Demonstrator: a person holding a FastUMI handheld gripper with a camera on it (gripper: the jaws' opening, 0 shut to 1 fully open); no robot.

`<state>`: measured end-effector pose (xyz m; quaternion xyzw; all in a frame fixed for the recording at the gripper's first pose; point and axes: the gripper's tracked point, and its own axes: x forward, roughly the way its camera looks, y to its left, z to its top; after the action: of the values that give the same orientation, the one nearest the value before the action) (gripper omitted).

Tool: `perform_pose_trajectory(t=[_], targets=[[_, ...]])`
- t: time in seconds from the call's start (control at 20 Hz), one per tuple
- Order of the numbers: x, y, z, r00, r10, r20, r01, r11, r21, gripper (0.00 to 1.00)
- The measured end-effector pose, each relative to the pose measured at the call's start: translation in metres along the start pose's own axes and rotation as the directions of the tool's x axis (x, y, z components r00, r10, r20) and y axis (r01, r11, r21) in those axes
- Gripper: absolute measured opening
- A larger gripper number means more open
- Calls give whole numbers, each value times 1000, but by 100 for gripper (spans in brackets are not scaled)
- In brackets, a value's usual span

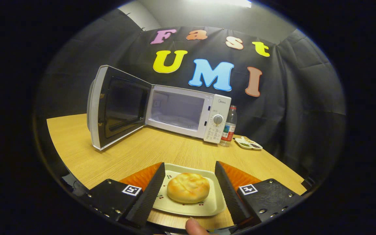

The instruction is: Open the microwave, put the food inside, and close the microwave door.

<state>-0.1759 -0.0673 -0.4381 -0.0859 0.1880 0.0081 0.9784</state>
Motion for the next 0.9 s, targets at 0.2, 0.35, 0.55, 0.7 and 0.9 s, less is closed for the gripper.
perform_pose_trajectory(t=[0.2, 0.35, 0.55, 0.7, 0.9], targets=[[10, -1, -27, 996, 18, -84, -15, 999, 39, 93], [15, -1, -35, 994, 14, -104, -10, 999, 38, 93], [23, 0, -53, 984, 45, -175, -30, 996, 88, 96], [24, -2, -52, 977, 82, -198, -46, 983, 178, 94], [21, -7, -40, 978, 94, -185, -49, 972, 232, 83]])
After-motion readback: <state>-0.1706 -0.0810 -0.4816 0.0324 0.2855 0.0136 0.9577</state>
